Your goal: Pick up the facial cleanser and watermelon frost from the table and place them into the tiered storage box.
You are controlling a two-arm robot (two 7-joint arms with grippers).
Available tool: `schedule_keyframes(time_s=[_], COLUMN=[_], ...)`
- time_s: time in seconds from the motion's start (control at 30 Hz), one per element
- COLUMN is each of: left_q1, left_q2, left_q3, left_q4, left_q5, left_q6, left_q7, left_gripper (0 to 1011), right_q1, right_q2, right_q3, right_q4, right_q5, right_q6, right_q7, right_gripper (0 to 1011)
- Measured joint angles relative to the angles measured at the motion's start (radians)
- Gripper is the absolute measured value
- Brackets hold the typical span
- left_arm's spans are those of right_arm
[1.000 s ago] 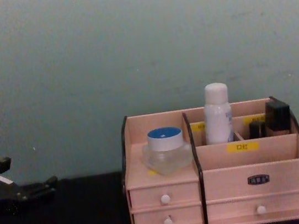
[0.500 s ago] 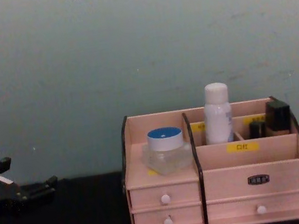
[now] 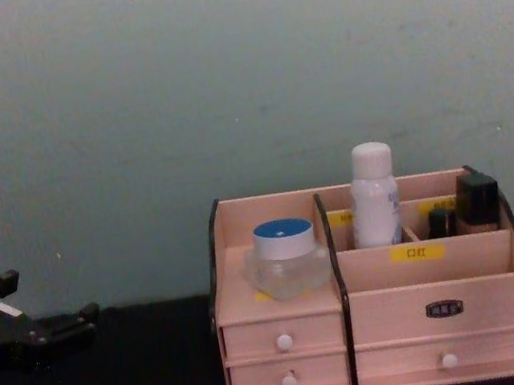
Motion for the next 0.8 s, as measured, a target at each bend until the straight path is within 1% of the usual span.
schedule_keyframes(time_s=[0.8], left_q1=[0.0], left_q2=[0.0], left_q3=[0.0], left_q4=[0.0], left_q5=[0.0], left_q6=[0.0], left_q7=[0.0], left_gripper=[1001], right_q1=[0.0], right_q2=[0.0], right_q3=[0.0], right_q4=[0.0], right_q5=[0.0], right_q6=[0.0], right_q7=[0.0], right_gripper=[1000])
